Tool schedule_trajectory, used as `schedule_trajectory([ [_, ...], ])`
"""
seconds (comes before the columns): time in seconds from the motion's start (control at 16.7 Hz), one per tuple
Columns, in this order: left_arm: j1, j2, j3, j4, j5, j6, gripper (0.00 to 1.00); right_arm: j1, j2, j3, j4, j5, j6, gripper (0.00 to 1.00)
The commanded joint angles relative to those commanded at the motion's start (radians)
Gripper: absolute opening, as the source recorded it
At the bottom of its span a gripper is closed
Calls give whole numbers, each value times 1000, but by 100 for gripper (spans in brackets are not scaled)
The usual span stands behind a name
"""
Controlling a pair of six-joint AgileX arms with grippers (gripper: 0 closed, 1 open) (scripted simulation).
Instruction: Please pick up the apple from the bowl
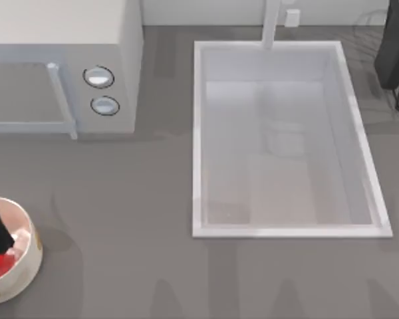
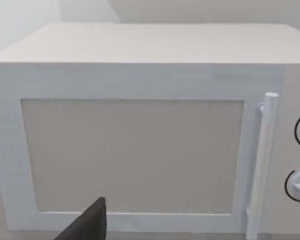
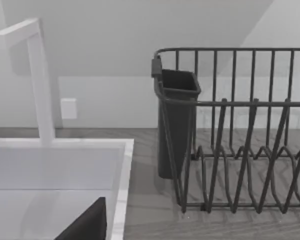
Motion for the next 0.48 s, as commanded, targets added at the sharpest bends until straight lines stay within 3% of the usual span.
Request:
schedule_trajectory([
  [0.24,-4,150,114,-130,0,-1,100,0,0,0,0,0,0,100],
  [0.48,-10,445,311,-354,0,-4,100,0,0,0,0,0,0,100],
])
